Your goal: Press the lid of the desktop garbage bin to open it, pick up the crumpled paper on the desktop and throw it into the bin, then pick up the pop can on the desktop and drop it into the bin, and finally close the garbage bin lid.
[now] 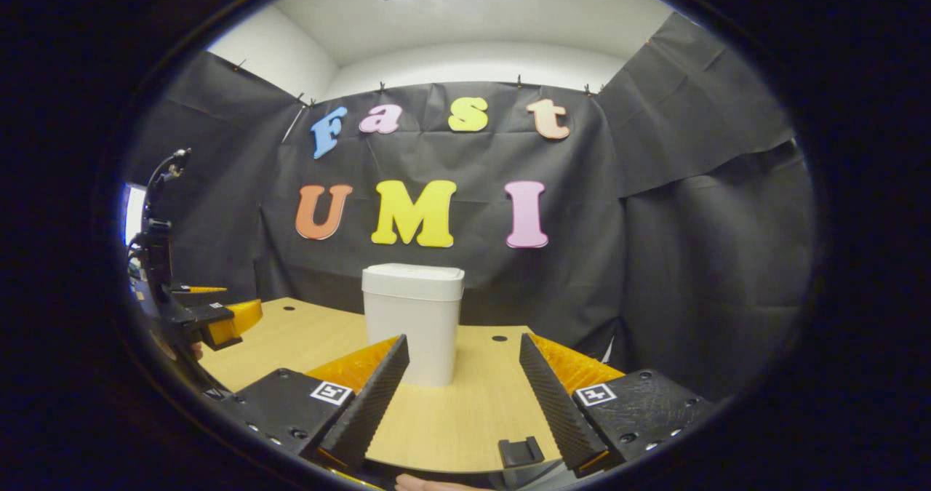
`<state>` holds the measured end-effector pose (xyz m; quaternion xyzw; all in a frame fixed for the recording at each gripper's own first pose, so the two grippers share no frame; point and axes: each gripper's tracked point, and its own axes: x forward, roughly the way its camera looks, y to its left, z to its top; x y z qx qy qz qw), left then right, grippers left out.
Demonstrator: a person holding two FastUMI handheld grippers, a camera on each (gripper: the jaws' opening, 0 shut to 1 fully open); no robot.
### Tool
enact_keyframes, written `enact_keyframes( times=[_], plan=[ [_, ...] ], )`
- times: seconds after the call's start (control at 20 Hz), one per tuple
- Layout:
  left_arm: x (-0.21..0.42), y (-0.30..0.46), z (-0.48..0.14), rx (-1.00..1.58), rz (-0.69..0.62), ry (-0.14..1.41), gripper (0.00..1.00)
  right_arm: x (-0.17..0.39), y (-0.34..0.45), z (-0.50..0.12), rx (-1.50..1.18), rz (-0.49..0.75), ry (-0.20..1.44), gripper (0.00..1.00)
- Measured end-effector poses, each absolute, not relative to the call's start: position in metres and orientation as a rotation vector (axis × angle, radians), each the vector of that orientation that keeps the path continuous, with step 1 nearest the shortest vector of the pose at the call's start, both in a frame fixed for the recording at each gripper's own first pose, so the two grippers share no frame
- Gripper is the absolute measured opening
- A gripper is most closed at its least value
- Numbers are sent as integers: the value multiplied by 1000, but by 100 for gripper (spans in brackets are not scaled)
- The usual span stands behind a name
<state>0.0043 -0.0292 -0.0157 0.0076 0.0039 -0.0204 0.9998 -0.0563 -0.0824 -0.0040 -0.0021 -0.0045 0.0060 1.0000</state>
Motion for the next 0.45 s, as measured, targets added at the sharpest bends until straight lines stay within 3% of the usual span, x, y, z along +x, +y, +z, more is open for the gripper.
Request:
enact_keyframes(
  times=[0.45],
  plan=[
    [4,-45,-25,30,-66,31,99,-52,-87,-4,2,-1,-5,95]
  ],
)
